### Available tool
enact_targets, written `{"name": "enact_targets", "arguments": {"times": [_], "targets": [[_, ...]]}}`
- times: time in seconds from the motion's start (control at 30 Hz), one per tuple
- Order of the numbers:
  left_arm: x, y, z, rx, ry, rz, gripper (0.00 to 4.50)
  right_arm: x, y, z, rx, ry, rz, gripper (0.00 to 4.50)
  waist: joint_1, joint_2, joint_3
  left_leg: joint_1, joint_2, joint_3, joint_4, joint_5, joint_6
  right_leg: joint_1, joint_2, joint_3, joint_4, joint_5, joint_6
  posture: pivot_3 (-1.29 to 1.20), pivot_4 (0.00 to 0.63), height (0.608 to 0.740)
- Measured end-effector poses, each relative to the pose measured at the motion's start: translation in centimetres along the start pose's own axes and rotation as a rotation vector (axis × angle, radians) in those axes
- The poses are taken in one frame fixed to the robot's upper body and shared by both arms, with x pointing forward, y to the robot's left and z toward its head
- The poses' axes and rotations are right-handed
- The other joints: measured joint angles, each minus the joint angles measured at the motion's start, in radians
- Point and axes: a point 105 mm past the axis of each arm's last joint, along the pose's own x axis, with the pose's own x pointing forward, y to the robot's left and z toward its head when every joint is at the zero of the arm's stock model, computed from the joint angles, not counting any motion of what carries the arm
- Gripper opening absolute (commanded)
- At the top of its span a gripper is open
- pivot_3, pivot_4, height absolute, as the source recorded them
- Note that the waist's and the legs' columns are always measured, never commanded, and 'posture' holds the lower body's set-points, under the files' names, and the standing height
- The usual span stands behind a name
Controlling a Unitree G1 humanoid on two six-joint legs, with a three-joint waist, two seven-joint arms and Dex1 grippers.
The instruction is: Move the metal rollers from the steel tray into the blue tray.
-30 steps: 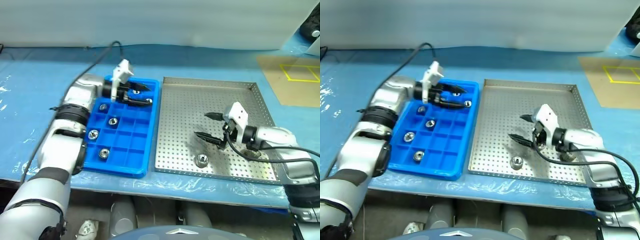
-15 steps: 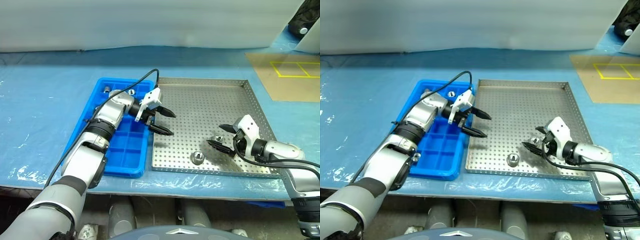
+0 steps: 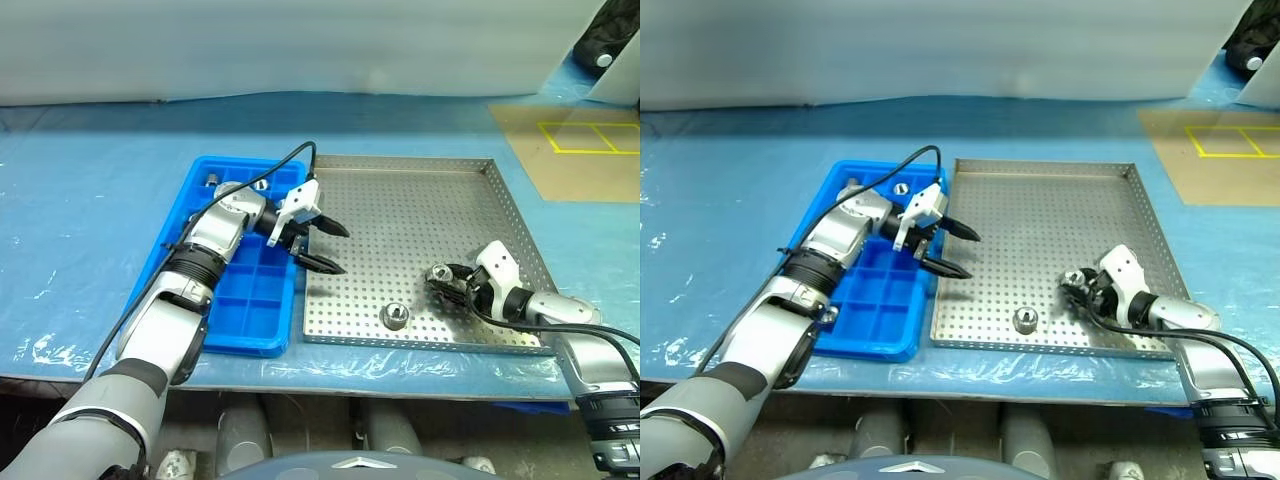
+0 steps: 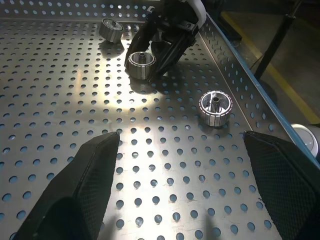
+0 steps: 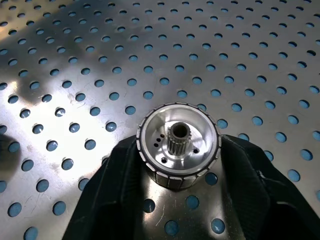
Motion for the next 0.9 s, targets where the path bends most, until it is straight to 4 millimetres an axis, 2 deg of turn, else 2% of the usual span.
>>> {"name": "enact_targets", "arguments": {"times": [0.03,0.23,0.33,0.43,0.6,0.73,0.83,0.9], "targets": [[-0.1,0.0,0.0,0.000,0.002,0.004,4.17,0.0,0.0,0.1,0.000,-0.002,0.002,1.61,0.000,0.000,0.000,0.000,0.000,0.000,0.000,0.000,0.000,0.000,0.000,0.000,0.000,0.000,0.000,-0.32,0.150,0.740],[-0.3,0.4,-0.1,0.003,0.005,0.036,4.17,0.4,0.0,0.3,-0.014,-0.004,0.000,1.62,-0.001,0.000,0.000,0.000,0.000,0.000,0.000,0.000,0.000,0.000,0.000,0.000,-0.001,0.000,0.000,-0.29,0.150,0.740],[-1.2,1.2,0.2,0.001,0.004,0.092,4.17,0.8,0.1,0.7,-0.017,-0.011,0.005,1.62,-0.002,0.000,0.000,0.000,0.000,0.000,-0.001,0.000,0.000,0.000,0.000,0.000,-0.001,0.000,0.000,-0.28,0.150,0.740],[-3.9,2.9,1.4,0.014,0.007,0.206,4.17,1.9,0.6,2.3,-0.040,-0.041,0.039,1.62,-0.004,0.000,0.000,0.000,0.000,0.000,-0.001,0.000,0.000,-0.001,0.001,0.000,0.000,0.000,0.000,-0.23,0.150,0.740],[-10.7,5.2,3.9,0.035,-0.037,0.454,4.17,4.5,2.6,8.4,-0.157,-0.187,0.151,1.62,0.004,0.001,0.000,0.001,0.000,0.000,-0.006,0.001,-0.002,-0.001,0.001,-0.001,-0.002,0.000,0.000,-0.16,0.150,0.740],[-13.7,5.1,3.3,-0.015,-0.032,0.536,4.17,6.2,4.9,10.8,-0.202,-0.242,0.263,1.62,0.025,0.001,0.000,-0.001,0.000,0.000,-0.009,0.001,-0.001,-0.002,0.001,-0.003,-0.005,0.000,0.000,-0.06,0.150,0.740],[-16.7,4.1,3.1,-0.059,-0.030,0.593,4.17,7.9,7.3,12.7,-0.227,-0.286,0.382,1.62,0.034,0.001,0.001,-0.006,0.000,0.000,-0.010,0.002,-0.001,-0.007,0.001,-0.005,-0.005,0.000,0.000,-0.02,0.150,0.740],[-17.3,3.4,2.9,-0.079,-0.031,0.597,4.17,8.4,7.6,13.1,-0.238,-0.290,0.401,1.62,0.050,0.001,0.001,-0.009,0.000,0.000,-0.010,0.002,-0.001,-0.009,0.000,-0.006,-0.005,0.000,0.000,0.04,0.150,0.740]]}}
